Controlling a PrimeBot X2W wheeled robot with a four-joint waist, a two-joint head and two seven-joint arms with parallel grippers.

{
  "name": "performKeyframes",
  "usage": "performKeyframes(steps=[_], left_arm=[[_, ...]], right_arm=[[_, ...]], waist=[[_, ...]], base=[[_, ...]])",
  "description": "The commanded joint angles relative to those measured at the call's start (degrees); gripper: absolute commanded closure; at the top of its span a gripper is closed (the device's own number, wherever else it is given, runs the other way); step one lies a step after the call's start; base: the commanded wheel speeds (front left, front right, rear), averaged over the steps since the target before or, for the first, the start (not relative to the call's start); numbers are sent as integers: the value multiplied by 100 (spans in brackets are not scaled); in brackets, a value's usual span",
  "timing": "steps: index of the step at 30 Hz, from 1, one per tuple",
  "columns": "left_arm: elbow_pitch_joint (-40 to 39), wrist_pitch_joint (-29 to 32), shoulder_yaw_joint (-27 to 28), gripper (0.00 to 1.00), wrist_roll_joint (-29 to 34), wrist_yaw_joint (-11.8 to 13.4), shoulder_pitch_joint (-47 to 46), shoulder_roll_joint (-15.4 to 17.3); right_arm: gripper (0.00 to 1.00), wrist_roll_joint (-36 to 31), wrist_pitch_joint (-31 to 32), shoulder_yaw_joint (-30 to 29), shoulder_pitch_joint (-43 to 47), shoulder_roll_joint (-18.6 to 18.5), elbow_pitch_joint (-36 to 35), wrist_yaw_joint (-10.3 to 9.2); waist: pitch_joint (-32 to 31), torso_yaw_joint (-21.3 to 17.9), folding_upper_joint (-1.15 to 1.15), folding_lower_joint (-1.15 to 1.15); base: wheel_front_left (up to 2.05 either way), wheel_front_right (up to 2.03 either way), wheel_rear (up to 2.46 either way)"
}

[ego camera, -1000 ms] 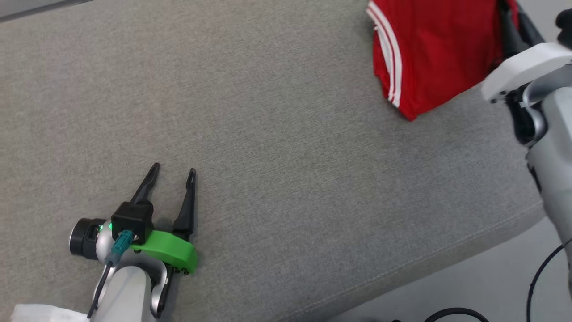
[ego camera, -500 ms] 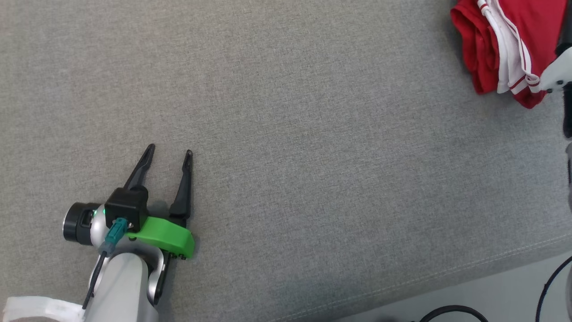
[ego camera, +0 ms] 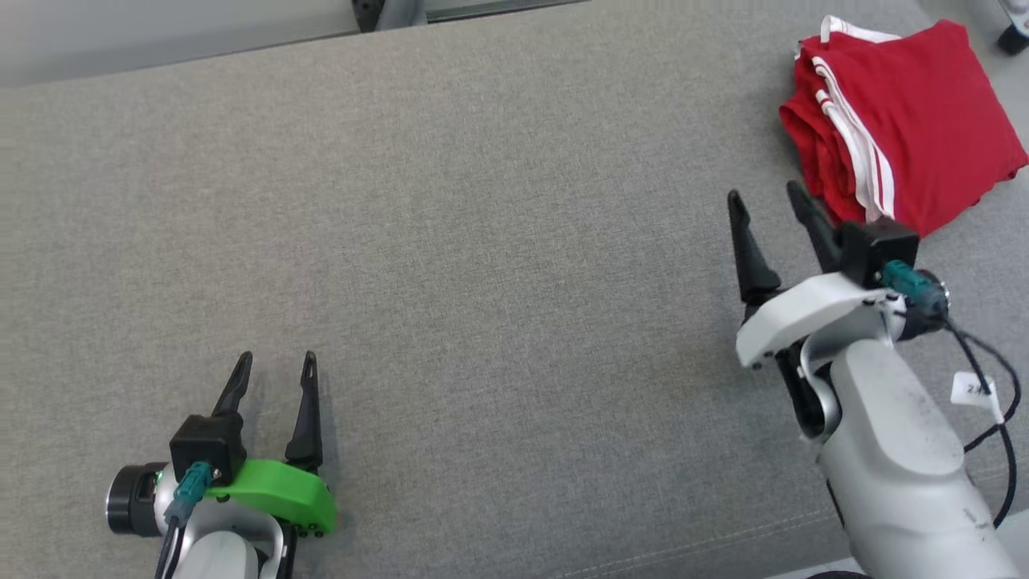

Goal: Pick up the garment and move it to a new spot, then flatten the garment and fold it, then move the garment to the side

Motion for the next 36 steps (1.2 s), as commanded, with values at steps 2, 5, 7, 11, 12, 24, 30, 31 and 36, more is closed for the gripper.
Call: performKeyframes(steps=[2, 5, 7, 11, 12, 24, 30, 31, 36], left_arm=[[1, 5, 85, 0, -52, 46, 134, -1], [29, 5, 190, 0, -77, 82, 299, -17], [54, 5, 266, 0, -97, 104, 415, -26], [74, 5, 404, 0, -139, 141, 637, -37], [76, 5, 439, 0, -146, 146, 691, -38], [14, 5, 492, 0, -372, 196, 956, -44], [-17, 5, 504, 0, -432, 148, 1031, -44], [-34, 5, 498, 0, -444, 145, 1040, -44], [-86, 5, 481, 0, -498, 138, 1068, -45]], right_arm=[[0, 116, -14, 67, 271, 35, -127, -10], [0, 234, -14, 244, 648, 109, -217, -10], [0, 305, -15, 367, 840, 155, -255, -10], [0, 257, -15, 437, 1174, 204, -308, -10], [0, 159, -14, 473, 1241, 211, -288, -10], [0, -638, -15, 90, 1842, 249, -611, -10], [0, -1009, -14, -227, 2115, 261, -934, -10], [0, -1008, -15, -265, 2162, 262, -970, -10], [0, -1082, -15, -317, 2270, 262, -1087, -10]], waist=[[-464, 197, 0, 0], [-672, 283, 0, 0], [-823, 322, 0, 0], [-1089, 388, 0, 0], [-1144, 401, 0, 0], [-1460, 566, 0, 0], [-1500, 577, 0, 0], [-1505, 574, 0, 0], [-1505, 540, 0, 0]], base=[[0, 0, 0], [0, 0, 0], [0, 0, 0], [0, 0, 0], [0, 0, 0], [0, 0, 0], [0, 0, 0], [0, 0, 0], [0, 0, 0]])
